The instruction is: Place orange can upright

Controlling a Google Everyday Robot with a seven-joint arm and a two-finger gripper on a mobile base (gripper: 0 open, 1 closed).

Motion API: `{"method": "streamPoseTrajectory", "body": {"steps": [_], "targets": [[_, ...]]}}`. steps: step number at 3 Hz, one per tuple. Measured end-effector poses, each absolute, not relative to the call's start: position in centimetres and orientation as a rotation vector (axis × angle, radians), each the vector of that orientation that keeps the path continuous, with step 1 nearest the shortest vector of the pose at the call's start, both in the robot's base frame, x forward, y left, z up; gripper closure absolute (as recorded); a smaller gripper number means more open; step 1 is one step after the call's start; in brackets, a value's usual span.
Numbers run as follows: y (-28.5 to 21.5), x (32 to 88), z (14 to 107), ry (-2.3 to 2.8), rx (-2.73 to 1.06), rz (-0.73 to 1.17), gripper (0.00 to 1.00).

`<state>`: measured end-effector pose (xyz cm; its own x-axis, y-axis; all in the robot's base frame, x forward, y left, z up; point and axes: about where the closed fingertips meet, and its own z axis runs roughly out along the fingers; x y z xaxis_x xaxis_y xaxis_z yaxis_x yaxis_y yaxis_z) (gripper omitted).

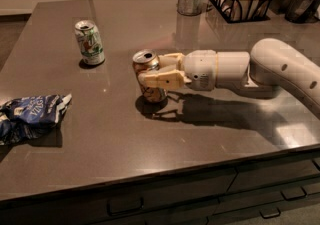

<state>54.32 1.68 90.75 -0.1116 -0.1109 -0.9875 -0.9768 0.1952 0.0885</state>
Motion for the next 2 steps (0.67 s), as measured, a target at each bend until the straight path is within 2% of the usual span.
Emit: {"method": "streamPoseTrajectory", "body": {"steps": [2], "targets": [[0.51, 54.57, 89.86, 1.366, -1.001, 1.141, 0.36]]}}
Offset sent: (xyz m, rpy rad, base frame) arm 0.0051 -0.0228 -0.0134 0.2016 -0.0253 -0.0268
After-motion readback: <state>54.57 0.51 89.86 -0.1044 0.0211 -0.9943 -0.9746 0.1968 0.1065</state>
